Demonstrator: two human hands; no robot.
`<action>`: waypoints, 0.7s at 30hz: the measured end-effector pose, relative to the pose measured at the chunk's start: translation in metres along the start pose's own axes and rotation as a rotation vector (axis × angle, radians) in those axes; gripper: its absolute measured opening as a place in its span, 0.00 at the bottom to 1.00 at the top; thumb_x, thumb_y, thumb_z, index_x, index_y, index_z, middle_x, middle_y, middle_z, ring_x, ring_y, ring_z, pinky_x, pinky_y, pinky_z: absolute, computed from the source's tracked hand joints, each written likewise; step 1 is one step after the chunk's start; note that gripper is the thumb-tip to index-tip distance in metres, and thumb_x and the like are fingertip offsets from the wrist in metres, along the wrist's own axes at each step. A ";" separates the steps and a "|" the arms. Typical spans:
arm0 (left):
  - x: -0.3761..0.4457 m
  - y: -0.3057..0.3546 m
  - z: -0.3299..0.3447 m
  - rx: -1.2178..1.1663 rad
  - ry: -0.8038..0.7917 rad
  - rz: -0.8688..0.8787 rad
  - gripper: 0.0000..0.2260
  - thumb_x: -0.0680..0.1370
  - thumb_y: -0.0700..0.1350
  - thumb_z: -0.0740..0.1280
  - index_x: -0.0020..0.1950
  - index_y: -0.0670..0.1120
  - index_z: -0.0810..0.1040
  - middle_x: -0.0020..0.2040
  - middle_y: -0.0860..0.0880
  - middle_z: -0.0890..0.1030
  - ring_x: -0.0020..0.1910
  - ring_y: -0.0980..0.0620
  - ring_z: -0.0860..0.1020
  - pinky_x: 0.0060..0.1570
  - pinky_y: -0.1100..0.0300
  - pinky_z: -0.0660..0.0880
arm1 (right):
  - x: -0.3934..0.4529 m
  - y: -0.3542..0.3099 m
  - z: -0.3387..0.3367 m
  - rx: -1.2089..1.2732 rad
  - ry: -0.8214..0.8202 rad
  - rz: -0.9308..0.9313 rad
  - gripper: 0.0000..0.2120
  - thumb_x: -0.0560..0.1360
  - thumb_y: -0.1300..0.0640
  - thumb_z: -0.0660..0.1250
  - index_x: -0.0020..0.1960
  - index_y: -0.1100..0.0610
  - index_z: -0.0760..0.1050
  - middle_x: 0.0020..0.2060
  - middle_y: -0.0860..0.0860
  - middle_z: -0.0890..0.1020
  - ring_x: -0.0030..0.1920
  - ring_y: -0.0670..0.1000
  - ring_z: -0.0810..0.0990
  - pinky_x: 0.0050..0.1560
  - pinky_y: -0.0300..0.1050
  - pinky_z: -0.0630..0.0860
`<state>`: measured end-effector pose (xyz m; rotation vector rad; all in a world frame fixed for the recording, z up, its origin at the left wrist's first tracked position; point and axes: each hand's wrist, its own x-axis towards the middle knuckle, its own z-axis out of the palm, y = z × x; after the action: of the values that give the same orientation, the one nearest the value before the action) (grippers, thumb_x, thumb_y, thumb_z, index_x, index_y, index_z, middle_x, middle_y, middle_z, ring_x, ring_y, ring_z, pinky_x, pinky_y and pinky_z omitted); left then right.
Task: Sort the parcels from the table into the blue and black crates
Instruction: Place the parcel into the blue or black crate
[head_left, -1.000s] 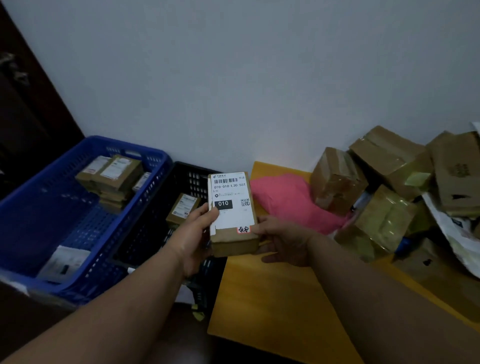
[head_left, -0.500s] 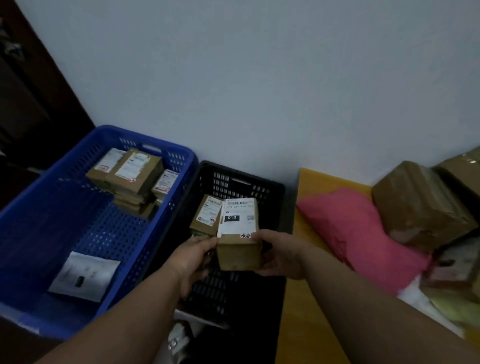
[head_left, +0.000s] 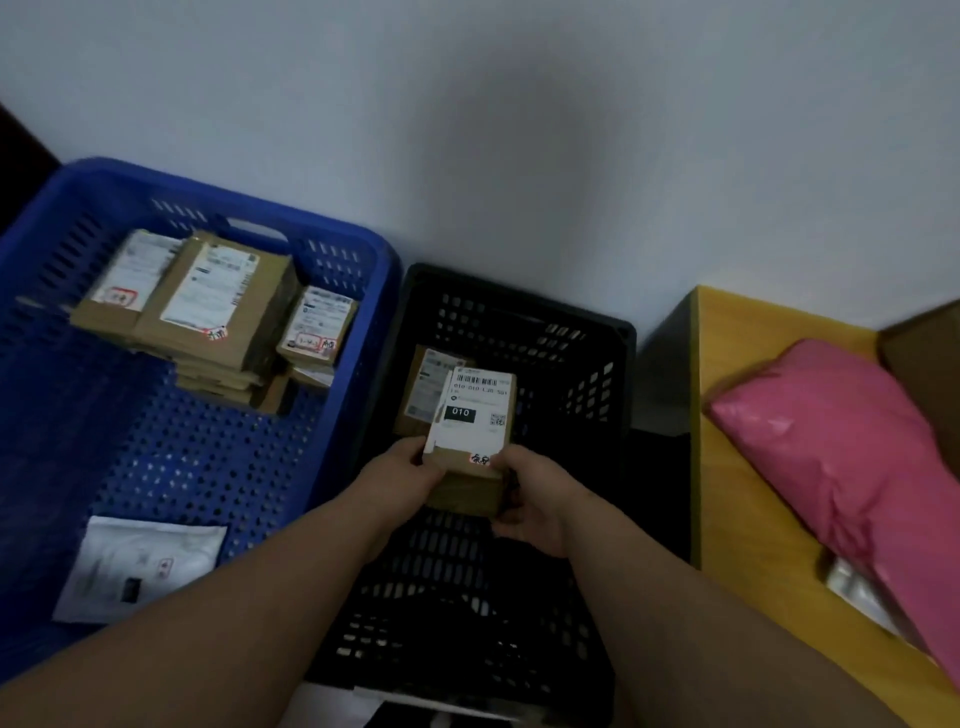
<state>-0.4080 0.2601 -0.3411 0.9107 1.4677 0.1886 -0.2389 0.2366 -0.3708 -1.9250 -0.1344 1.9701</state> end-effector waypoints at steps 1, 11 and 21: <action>0.009 -0.001 0.000 0.013 0.001 0.009 0.21 0.82 0.49 0.62 0.75 0.52 0.66 0.62 0.50 0.76 0.54 0.54 0.75 0.49 0.61 0.72 | 0.009 -0.003 0.001 -0.008 0.007 0.000 0.14 0.76 0.53 0.63 0.61 0.50 0.74 0.53 0.54 0.80 0.49 0.54 0.78 0.55 0.51 0.75; 0.091 -0.021 0.007 0.085 0.076 0.108 0.27 0.81 0.42 0.62 0.78 0.55 0.57 0.70 0.51 0.71 0.58 0.58 0.69 0.57 0.63 0.66 | 0.113 -0.028 0.026 -0.083 0.059 -0.032 0.15 0.78 0.59 0.58 0.64 0.51 0.72 0.58 0.53 0.79 0.57 0.55 0.77 0.49 0.51 0.75; 0.134 -0.048 0.026 0.373 0.119 0.054 0.34 0.81 0.39 0.59 0.80 0.54 0.43 0.78 0.56 0.33 0.78 0.53 0.48 0.76 0.55 0.54 | 0.172 -0.026 0.052 -0.088 -0.056 -0.203 0.31 0.72 0.59 0.70 0.73 0.48 0.67 0.59 0.50 0.82 0.58 0.52 0.81 0.64 0.53 0.76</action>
<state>-0.3835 0.3014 -0.4775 1.2584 1.6196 0.0063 -0.2831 0.3281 -0.5218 -1.8299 -0.4209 1.9117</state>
